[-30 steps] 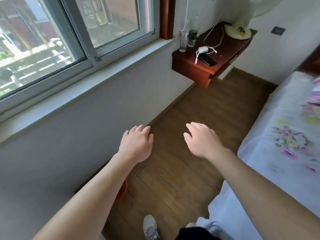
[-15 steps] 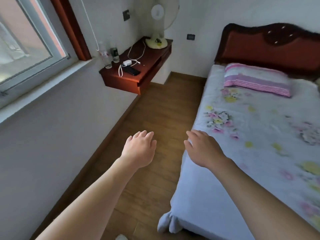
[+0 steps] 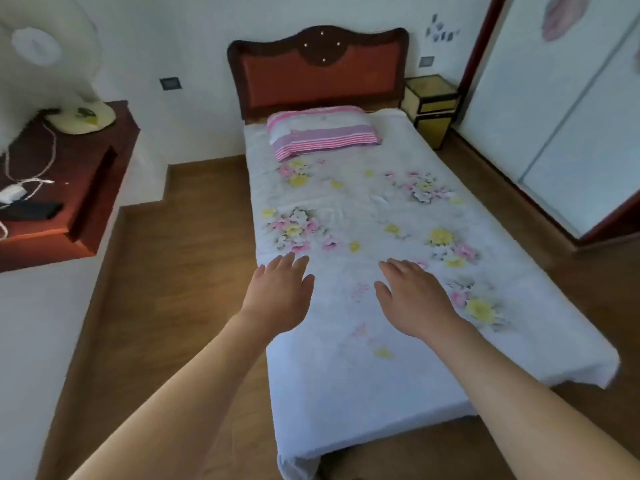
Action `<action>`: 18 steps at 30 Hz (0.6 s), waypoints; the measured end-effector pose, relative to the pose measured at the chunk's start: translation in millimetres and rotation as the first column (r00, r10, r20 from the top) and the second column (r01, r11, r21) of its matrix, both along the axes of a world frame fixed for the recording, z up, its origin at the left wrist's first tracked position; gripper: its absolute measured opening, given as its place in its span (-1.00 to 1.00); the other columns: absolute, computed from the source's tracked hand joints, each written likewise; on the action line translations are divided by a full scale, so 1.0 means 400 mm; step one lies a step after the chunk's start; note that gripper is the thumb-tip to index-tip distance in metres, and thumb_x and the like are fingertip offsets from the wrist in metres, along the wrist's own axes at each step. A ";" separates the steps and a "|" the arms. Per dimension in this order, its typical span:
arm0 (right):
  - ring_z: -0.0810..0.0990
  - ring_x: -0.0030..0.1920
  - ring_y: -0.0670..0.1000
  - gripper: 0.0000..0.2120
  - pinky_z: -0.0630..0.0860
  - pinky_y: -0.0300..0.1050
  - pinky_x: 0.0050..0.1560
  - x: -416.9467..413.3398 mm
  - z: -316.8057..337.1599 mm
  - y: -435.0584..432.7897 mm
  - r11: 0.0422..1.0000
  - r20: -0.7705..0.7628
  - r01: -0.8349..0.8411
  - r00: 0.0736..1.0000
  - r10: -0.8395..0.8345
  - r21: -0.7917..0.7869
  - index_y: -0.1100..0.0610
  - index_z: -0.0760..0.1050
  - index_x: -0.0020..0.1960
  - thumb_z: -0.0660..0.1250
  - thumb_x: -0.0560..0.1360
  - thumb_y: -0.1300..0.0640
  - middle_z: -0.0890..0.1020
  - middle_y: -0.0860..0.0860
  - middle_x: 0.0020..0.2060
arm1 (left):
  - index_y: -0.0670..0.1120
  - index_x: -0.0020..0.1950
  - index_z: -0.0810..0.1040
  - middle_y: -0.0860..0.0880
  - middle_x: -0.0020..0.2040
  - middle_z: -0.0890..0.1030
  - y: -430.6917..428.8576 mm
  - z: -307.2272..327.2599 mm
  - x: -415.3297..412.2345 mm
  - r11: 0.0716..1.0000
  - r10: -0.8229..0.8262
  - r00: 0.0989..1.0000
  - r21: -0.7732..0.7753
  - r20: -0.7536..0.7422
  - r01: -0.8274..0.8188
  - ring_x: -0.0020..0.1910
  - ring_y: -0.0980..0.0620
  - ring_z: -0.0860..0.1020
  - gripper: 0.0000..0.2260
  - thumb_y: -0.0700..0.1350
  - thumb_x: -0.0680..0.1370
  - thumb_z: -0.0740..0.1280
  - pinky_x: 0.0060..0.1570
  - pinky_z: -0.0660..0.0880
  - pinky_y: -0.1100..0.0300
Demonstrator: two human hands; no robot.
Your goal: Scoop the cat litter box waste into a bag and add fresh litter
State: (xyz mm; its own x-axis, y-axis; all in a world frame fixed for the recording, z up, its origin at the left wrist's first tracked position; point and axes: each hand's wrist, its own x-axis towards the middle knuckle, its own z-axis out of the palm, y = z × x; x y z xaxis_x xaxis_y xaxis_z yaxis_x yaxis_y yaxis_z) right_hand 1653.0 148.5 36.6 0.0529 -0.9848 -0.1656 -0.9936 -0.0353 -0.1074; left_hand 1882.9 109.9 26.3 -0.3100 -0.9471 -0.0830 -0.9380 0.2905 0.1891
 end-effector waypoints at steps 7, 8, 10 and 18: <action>0.27 0.46 0.10 -0.51 0.31 0.05 0.39 -0.260 -0.012 0.098 0.967 -0.003 0.254 0.967 -0.254 -0.005 0.13 0.18 0.53 -0.03 0.66 -0.05 0.32 0.04 0.49 | -0.03 0.56 0.21 -0.08 0.54 0.28 -0.061 -0.010 -0.302 0.961 -0.275 0.961 0.030 0.039 0.274 0.51 -0.12 0.24 -0.54 0.08 0.68 0.02 0.48 0.16 -0.11; 0.29 0.45 0.10 -0.50 0.33 0.05 0.38 -0.303 -0.015 0.112 0.961 -0.008 0.278 0.961 -0.278 -0.010 0.13 0.19 0.53 -0.04 0.66 -0.05 0.34 0.04 0.48 | -0.03 0.55 0.22 -0.08 0.54 0.29 -0.063 -0.011 -0.354 0.952 -0.306 0.951 0.024 0.039 0.305 0.51 -0.12 0.24 -0.55 0.07 0.68 0.02 0.48 0.17 -0.11; 0.34 0.42 0.10 -0.51 0.37 0.05 0.35 -0.393 -0.016 0.140 0.947 -0.013 0.320 0.947 -0.321 -0.028 0.12 0.24 0.51 -0.04 0.66 -0.06 0.39 0.04 0.44 | -0.03 0.55 0.22 -0.08 0.53 0.29 -0.063 -0.012 -0.460 0.934 -0.356 0.934 0.007 0.038 0.356 0.51 -0.11 0.24 -0.55 0.07 0.68 0.02 0.47 0.16 -0.11; 0.49 0.21 0.06 -0.58 0.47 -0.01 0.19 -0.753 0.010 0.241 0.896 -0.062 0.436 0.895 -0.442 -0.088 0.11 0.37 0.38 -0.04 0.65 -0.05 0.53 0.02 0.23 | -0.03 0.56 0.22 -0.08 0.54 0.28 -0.017 -0.001 -0.870 0.868 -0.497 0.867 0.002 0.046 0.497 0.52 -0.10 0.23 -0.54 0.08 0.68 -0.01 0.48 0.16 -0.10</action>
State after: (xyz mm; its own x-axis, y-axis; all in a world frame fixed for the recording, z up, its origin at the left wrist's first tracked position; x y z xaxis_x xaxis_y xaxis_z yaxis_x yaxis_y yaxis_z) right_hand 1351.8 245.0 40.6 -0.3979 -0.9138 -0.0815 -0.9146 0.4020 -0.0425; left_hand 1534.8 103.2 26.0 -0.7362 -0.6694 -0.0995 -0.6762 0.7220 0.1463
